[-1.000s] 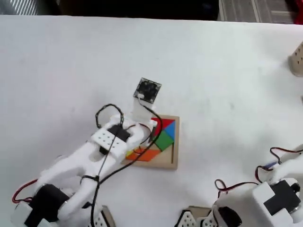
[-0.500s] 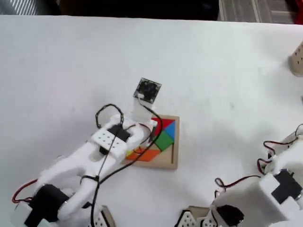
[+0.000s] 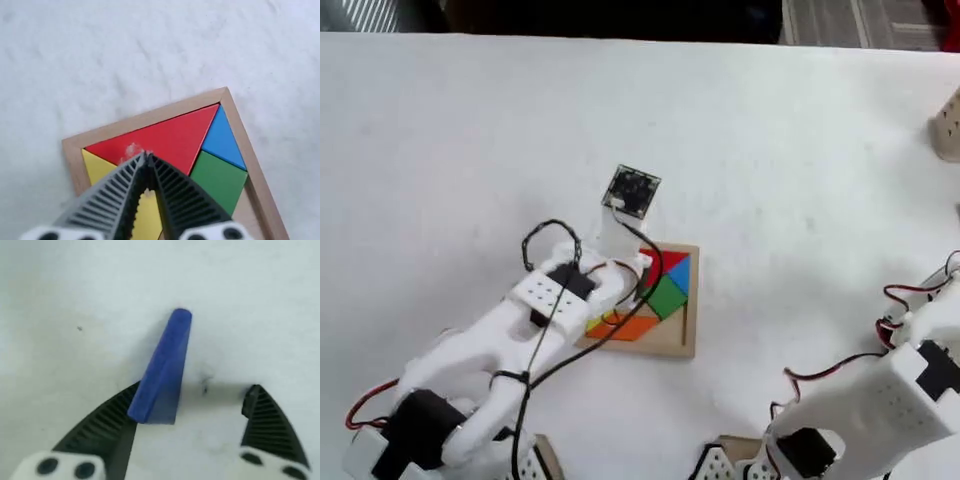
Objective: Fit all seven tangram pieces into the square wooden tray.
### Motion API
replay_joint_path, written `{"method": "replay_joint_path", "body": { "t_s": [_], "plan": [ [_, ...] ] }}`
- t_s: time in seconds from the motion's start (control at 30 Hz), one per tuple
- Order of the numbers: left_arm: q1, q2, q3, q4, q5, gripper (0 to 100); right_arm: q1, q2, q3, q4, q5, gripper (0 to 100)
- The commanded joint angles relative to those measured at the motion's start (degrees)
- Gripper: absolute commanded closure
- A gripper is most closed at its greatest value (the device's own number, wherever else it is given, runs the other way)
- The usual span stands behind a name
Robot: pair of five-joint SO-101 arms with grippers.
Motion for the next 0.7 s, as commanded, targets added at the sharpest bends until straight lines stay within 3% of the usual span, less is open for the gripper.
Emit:
{"method": "replay_joint_path", "body": {
  "t_s": [0.0,0.13,0.27,0.43,0.67],
  "plan": [
    [-0.4,-2.6,-0.2,0.2,-0.7,97,-0.7,0.0,-5.3,2.0,-0.3,78.3],
    [-0.4,-2.6,-0.2,0.2,-0.7,97,-0.3,0.0,-8.5,4.4,-0.2,88.9],
    [-0.5,-2.6,-0.2,0.2,-0.7,97,-0.7,0.0,-8.7,4.4,5.6,98.3],
    [-0.5,-2.6,-0.1,0.1,-0.7,97,-0.4,0.0,-8.9,5.3,9.8,98.1],
    [-3.4,-2.9,-0.6,-0.3,-0.5,97,-1.4,0.0,-14.3,15.9,12.7,98.1]
  ]
}}
